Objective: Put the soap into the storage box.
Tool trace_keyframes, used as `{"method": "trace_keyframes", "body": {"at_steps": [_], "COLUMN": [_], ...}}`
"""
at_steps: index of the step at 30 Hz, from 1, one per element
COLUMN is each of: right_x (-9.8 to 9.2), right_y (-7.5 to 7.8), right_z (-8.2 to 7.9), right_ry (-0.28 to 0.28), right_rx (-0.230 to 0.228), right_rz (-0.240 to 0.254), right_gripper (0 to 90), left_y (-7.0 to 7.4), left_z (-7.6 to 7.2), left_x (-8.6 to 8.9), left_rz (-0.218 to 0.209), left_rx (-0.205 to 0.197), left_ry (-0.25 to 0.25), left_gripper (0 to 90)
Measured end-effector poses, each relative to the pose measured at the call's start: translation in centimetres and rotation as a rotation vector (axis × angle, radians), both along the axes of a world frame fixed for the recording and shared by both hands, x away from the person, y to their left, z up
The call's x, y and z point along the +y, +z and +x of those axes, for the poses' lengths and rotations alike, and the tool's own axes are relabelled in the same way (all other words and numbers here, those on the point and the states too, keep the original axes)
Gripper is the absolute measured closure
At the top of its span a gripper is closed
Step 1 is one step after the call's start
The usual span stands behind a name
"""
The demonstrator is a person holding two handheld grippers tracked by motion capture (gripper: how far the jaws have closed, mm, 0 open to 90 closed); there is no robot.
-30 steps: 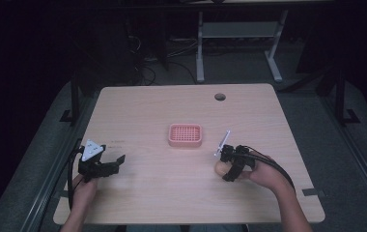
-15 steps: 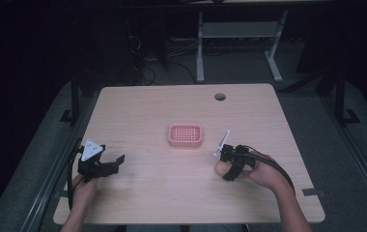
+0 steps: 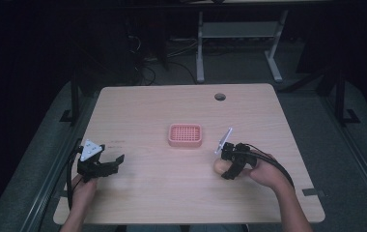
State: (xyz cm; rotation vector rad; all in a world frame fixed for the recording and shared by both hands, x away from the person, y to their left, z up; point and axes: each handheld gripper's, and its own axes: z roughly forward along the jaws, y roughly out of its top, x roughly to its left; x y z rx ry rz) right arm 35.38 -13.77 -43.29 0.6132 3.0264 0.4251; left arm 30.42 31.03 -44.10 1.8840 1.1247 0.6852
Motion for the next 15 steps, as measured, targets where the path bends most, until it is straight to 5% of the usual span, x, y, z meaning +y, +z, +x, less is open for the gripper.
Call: {"method": "trace_keyframes", "body": {"at_steps": [15], "right_x": [0.89], "right_y": [0.81], "right_z": [0.55], "right_ry": [0.024], "right_rx": [-0.017], "right_rz": [0.003], "right_gripper": [31.7], "left_y": [0.01], "left_z": [0.0], "left_x": [0.08], "left_rz": [0.001], "left_rx": [-0.001], "left_ry": [0.001], "left_gripper": [14.2]}}
